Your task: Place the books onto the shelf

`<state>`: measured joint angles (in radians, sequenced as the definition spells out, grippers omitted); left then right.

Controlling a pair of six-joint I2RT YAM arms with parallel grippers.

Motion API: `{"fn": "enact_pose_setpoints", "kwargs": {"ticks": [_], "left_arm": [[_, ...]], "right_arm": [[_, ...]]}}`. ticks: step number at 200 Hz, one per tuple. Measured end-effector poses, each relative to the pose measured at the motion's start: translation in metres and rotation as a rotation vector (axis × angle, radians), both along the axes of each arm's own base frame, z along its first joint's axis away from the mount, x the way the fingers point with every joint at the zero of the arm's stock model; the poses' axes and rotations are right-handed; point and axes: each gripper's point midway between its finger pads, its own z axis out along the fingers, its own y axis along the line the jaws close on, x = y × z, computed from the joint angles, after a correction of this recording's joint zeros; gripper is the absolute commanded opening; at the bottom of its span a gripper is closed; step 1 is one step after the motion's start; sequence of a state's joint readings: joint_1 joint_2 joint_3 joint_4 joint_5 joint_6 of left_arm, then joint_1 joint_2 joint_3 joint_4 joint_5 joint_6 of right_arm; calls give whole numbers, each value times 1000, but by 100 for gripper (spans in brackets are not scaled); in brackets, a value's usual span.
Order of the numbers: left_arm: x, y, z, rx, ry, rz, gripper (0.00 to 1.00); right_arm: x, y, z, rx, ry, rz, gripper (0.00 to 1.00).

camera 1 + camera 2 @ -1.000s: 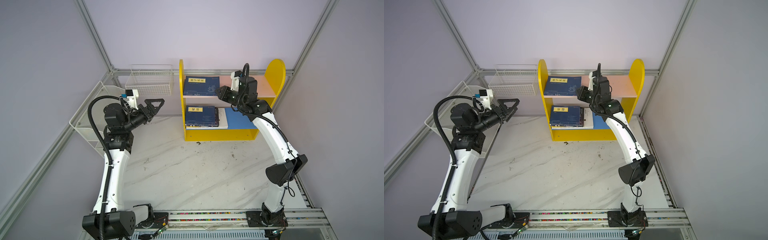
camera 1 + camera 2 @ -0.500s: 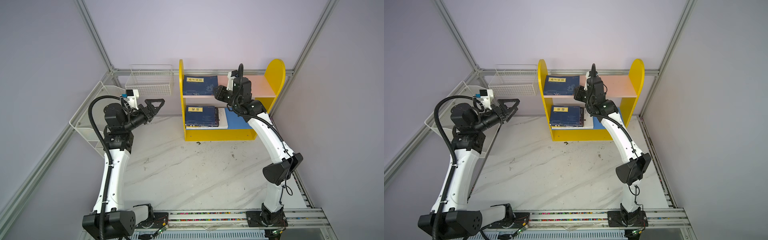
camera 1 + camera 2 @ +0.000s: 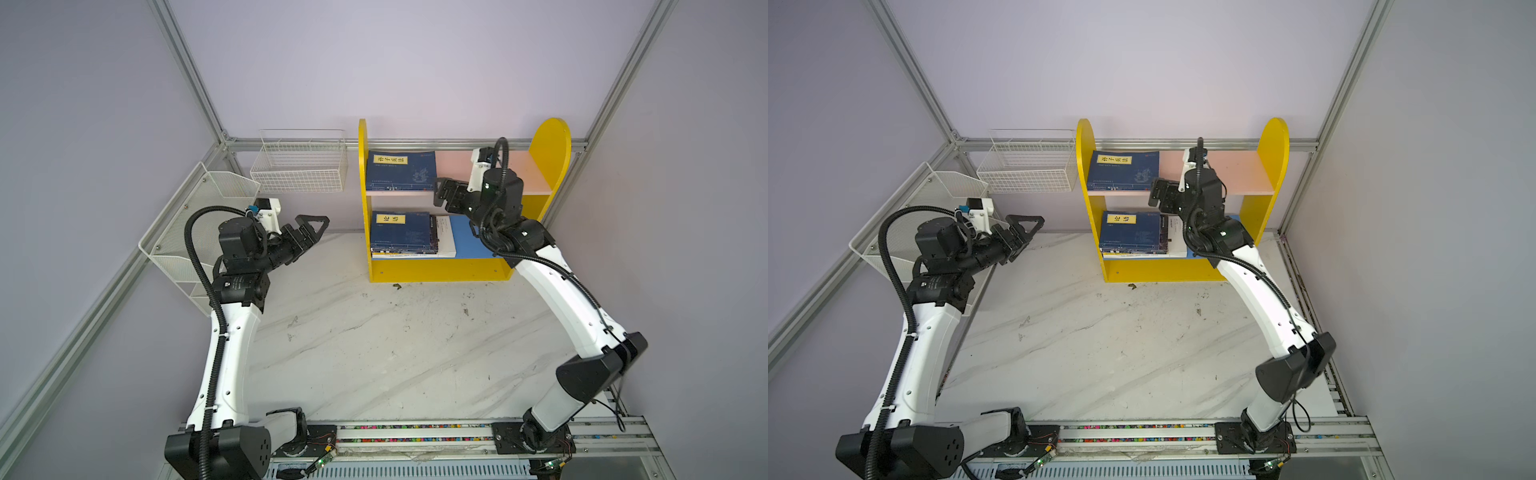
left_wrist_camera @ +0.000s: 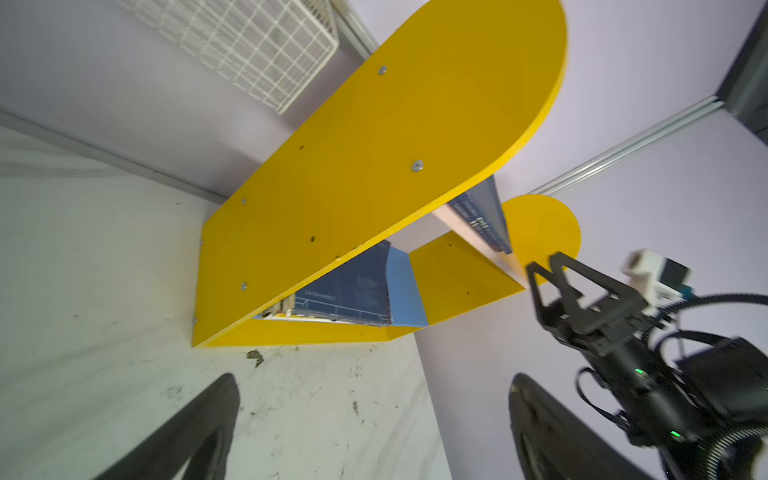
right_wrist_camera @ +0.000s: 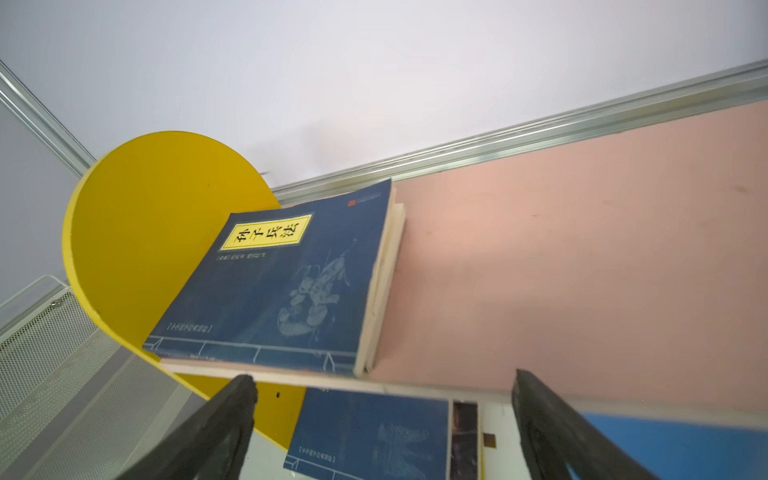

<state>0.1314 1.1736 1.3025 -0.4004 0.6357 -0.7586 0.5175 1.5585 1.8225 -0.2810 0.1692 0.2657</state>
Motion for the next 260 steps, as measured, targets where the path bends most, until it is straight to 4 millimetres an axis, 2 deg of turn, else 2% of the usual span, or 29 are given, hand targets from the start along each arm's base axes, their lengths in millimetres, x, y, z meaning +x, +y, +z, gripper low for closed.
{"fn": "enact_pose_setpoints", "kwargs": {"ticks": [22,35,44,56,75,94,107,123,161,190,208,226,260], "left_arm": [[-14,20,-51,90,76,121,100],[-22,32,-80,141,120,188,100],[-27,40,-103,180,149,231,100],[-31,51,-132,227,189,281,100],[-37,70,-179,313,253,367,100],[-41,91,-213,410,267,455,100],[-44,103,-230,470,264,506,100],[-46,116,-245,538,257,560,100],[-39,139,-260,642,198,671,100],[-27,148,-281,689,178,706,100],[-19,149,-289,708,162,715,100],[-11,148,-286,722,104,735,100],[-1,132,-289,773,56,684,100]], "right_arm": [[-45,-44,1,10,-60,-91,97],[-67,-68,-7,15,-70,-157,97],[-77,-82,-19,13,-60,-202,97],[-87,-99,-46,4,-24,-263,97],[-97,-118,-106,-28,70,-348,97],[-104,-133,-171,-73,182,-422,97],[-112,-142,-202,-93,235,-461,97],[-119,-150,-217,-86,254,-499,97],[-122,-159,-212,-34,228,-551,97],[-122,-162,-222,-28,237,-578,97],[-122,-164,-230,-27,236,-591,97],[-123,-166,-237,-11,215,-600,97],[-123,-172,-259,-7,162,-634,97]]}}
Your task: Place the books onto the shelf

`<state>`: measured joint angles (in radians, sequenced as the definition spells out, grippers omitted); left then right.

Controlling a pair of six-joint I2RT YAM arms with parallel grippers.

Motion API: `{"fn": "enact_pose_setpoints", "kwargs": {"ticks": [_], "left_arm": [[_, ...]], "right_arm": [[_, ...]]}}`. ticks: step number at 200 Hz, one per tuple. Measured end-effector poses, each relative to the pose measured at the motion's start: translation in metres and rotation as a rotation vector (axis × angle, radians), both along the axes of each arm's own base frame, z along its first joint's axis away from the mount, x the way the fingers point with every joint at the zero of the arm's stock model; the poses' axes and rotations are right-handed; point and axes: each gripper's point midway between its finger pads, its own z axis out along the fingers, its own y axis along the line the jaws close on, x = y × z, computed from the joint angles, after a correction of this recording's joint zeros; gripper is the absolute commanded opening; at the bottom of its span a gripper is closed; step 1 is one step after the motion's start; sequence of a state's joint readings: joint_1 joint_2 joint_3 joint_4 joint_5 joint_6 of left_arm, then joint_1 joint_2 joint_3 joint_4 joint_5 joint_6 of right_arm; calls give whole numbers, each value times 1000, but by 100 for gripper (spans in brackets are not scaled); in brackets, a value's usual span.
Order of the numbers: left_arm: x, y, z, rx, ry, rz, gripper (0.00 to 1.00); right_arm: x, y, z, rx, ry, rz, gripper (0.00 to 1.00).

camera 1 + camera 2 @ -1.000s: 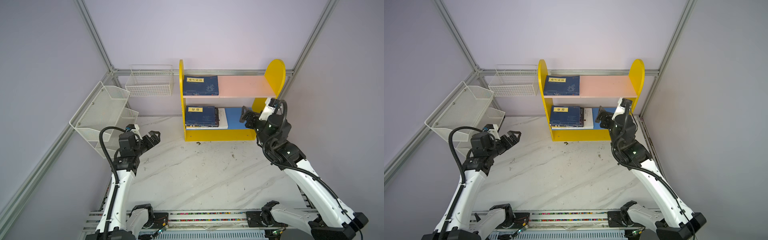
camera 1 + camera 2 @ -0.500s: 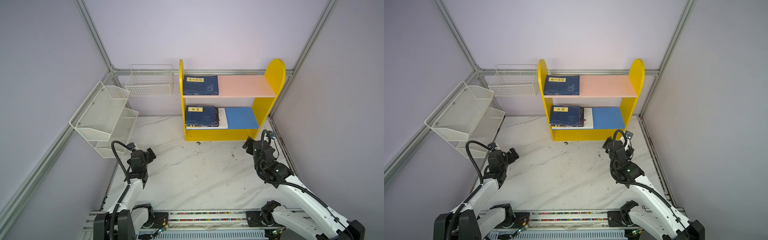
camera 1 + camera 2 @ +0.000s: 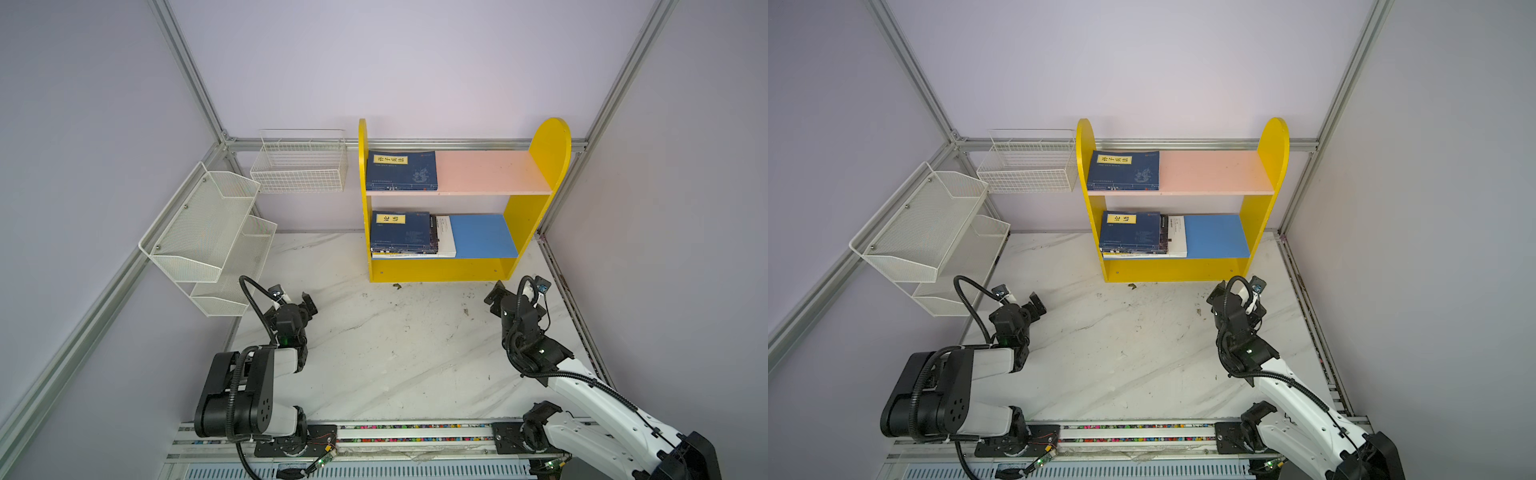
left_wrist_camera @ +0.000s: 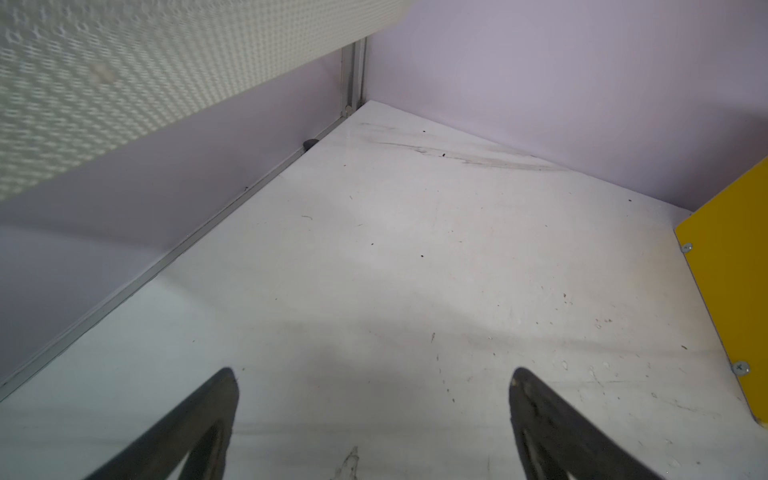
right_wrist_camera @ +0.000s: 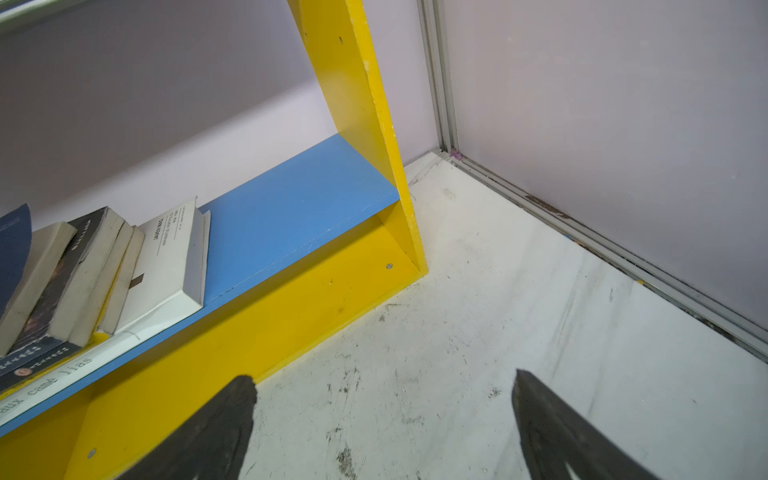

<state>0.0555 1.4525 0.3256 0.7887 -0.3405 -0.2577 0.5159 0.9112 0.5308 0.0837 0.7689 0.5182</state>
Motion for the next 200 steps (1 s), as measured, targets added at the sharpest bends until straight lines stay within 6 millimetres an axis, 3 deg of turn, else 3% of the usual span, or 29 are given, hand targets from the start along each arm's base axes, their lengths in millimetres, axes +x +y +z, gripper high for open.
{"fn": "enact_pose_setpoints", "kwargs": {"ticks": [35,72,99,116,167,186,200], "left_arm": [[10,-24,-25,58,86,-106,100],[14,-28,-26,88,81,-126,100],[15,-27,-22,99,66,-127,100],[16,-27,-20,102,58,-127,100],[17,-27,-17,109,48,-128,100],[17,-27,-17,114,51,-130,100],[17,-27,-17,115,51,-130,100]], "right_arm": [[7,-11,-19,-112,3,-59,97],[30,-40,-35,-207,-7,-125,97],[40,-60,-68,-259,14,-143,97],[47,-60,-83,-277,20,-108,97],[87,-39,-88,-322,-89,35,97],[93,-32,-110,-349,-42,95,97],[99,-30,-106,-346,-57,119,97]]}}
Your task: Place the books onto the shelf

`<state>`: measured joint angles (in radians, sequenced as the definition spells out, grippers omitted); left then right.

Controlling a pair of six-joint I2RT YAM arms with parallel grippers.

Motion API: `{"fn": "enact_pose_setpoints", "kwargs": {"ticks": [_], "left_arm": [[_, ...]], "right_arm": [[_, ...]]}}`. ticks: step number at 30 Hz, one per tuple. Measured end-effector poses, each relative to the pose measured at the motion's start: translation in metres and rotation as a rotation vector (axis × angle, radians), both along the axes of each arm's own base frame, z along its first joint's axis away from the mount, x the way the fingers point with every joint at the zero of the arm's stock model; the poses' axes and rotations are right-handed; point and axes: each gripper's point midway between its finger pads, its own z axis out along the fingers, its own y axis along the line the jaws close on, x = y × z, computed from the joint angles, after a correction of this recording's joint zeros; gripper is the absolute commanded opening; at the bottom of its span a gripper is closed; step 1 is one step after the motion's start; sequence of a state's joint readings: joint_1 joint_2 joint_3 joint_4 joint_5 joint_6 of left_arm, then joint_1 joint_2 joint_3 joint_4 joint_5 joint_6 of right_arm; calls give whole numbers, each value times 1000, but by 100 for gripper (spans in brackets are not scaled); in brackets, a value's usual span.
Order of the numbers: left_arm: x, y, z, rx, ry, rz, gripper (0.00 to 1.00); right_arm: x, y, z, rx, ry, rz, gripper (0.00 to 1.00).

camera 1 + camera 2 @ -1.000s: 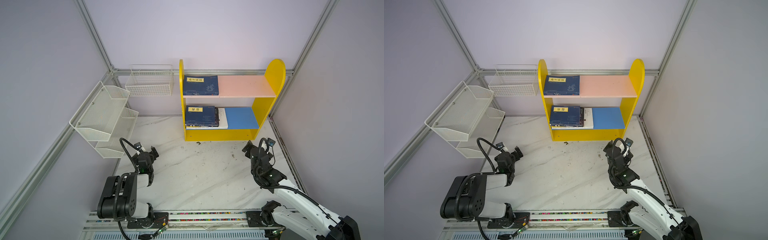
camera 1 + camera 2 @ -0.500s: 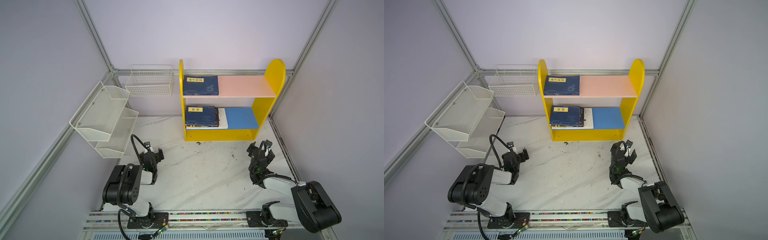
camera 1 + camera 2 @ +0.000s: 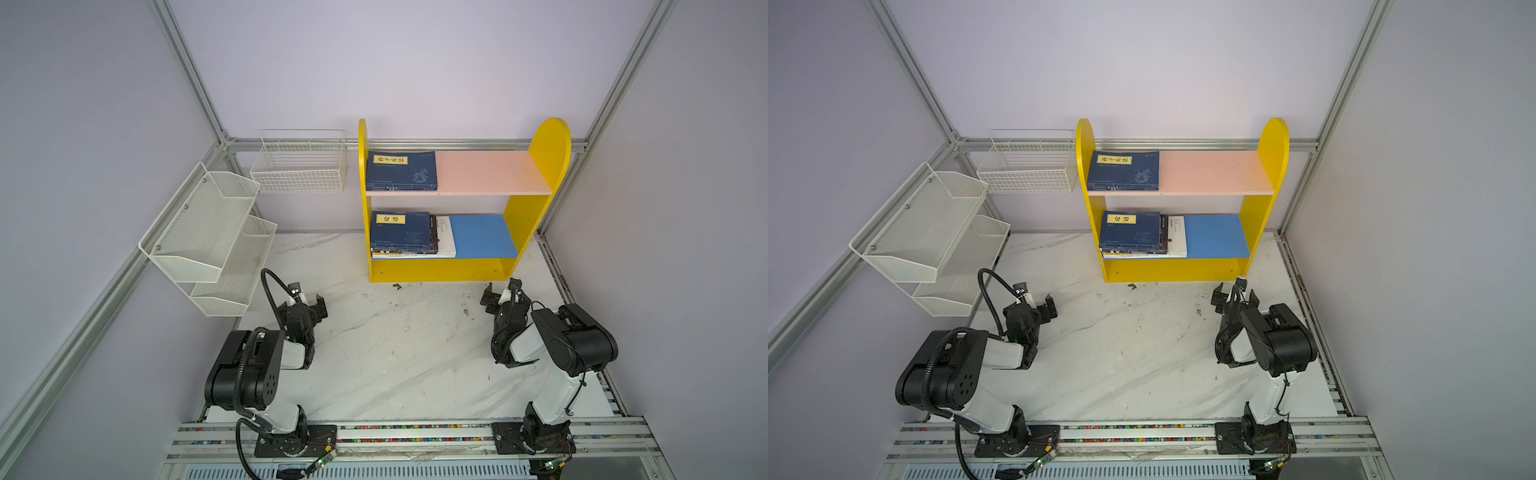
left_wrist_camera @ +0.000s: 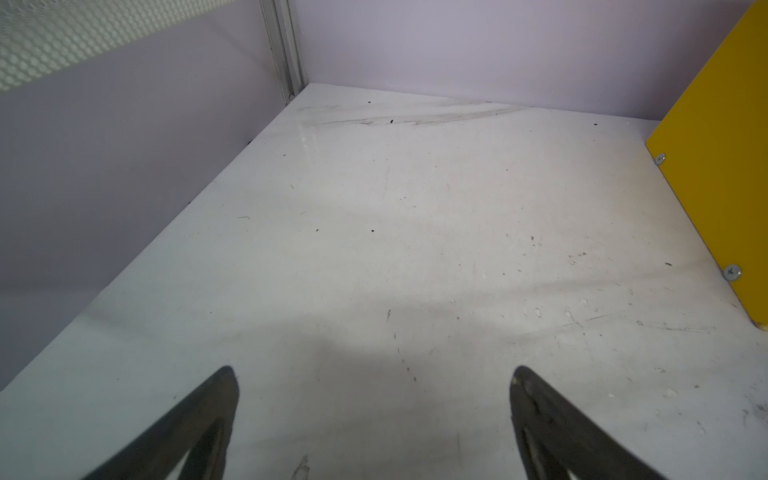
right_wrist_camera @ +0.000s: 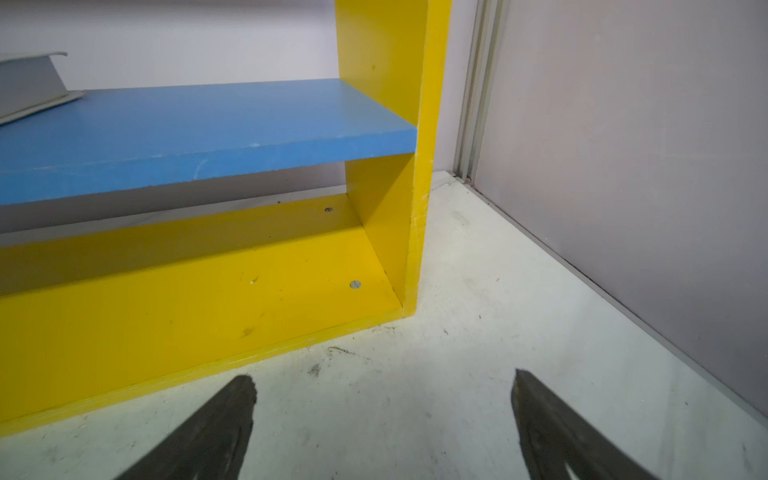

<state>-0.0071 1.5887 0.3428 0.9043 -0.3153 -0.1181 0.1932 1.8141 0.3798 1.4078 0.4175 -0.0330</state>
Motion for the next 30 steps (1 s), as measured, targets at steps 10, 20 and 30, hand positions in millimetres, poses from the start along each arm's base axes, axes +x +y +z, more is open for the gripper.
{"fn": "enact_pose_setpoints", "kwargs": {"ticks": [10,20,30], "left_arm": [[0,0,0,7,2,-1,100],[0,0,0,7,2,0,100],[0,0,0,7,2,0,100]], "right_arm": [[25,-17,18,37,-35,31,97],[24,-14,15,38,-28,46,97],[24,-13,13,37,-17,50,97]]}}
